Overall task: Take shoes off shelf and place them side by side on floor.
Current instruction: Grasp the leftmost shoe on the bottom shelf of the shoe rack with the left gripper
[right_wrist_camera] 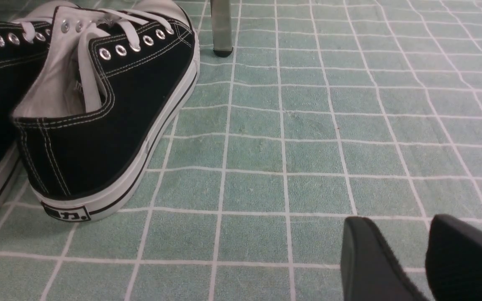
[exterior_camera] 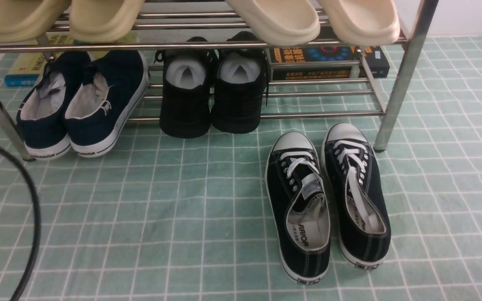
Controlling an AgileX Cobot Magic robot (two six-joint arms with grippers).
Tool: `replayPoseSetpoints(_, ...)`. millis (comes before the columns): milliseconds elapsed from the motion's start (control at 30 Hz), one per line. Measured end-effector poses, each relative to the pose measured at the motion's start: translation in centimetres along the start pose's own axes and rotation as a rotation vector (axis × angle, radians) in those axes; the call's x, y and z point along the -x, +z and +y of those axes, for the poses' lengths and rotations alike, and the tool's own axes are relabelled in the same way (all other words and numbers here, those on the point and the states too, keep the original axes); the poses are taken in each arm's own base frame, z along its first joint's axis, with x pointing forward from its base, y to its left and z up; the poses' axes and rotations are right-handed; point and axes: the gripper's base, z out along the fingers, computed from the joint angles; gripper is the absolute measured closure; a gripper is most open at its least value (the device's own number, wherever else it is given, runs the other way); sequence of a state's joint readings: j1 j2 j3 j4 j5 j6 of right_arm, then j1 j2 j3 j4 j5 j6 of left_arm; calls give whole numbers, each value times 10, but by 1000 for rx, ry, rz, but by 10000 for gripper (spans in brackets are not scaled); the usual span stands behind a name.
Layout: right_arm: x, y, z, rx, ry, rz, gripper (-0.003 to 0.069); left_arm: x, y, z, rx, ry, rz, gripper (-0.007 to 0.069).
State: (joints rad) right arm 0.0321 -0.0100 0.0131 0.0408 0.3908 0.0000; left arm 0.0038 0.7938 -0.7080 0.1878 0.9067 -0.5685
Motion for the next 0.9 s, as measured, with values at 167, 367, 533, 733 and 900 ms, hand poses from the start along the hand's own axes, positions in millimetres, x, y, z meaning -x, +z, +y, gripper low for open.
replayPoseSetpoints(167,0,0,0,0,0,0,422,56,30,-23,148,159,143,624)
replayPoseSetpoints(367,0,0,0,0,0,0,422,121,80,-17,242,121,267,617)
replayPoseSetpoints(533,0,0,0,0,0,0,422,145,103,2,79,13,330,616)
replayPoseSetpoints(733,0,0,0,0,0,0,422,168,110,-8,-122,-52,131,602)
replayPoseSetpoints(900,0,0,0,0,0,0,422,175,119,-27,-146,23,11,536)
